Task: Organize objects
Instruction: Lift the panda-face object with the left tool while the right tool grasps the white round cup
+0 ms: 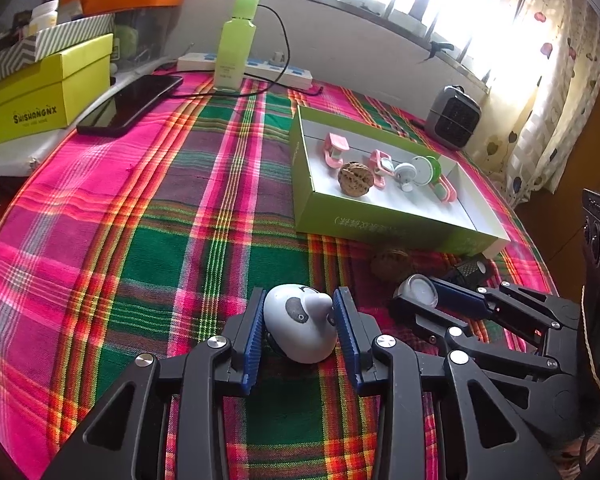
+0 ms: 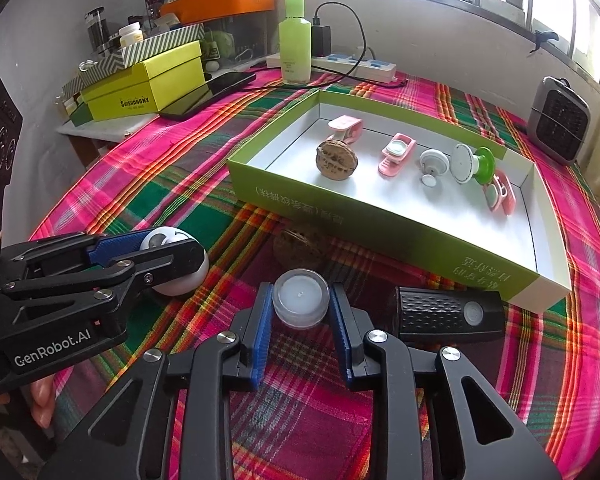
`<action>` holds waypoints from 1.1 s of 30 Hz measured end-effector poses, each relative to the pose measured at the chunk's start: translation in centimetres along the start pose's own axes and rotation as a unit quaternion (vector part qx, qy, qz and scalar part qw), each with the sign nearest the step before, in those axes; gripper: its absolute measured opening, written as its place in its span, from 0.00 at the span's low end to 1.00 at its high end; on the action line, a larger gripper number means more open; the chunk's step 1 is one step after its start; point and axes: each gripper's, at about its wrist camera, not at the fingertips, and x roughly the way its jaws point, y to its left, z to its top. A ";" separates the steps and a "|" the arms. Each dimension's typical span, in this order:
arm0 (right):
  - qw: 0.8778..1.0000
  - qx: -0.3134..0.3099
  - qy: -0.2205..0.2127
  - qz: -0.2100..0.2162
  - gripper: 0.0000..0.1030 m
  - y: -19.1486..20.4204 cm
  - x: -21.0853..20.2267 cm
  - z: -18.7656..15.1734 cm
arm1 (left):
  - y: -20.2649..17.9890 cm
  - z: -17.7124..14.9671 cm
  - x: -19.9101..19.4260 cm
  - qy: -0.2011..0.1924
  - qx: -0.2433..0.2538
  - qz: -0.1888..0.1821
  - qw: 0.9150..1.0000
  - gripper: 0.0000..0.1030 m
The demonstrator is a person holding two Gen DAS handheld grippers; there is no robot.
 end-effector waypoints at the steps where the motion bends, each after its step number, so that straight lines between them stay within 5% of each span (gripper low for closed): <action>1: 1.000 0.001 0.000 0.000 0.28 0.0 0.0 0.0 | 0.0 0.0 0.0 0.000 0.000 0.000 1.000 0.31; 33: 1.000 0.020 -0.017 0.009 0.28 -0.3 -1.3 -0.5 | -0.7 0.0 -1.2 -0.016 0.018 0.010 1.000 0.29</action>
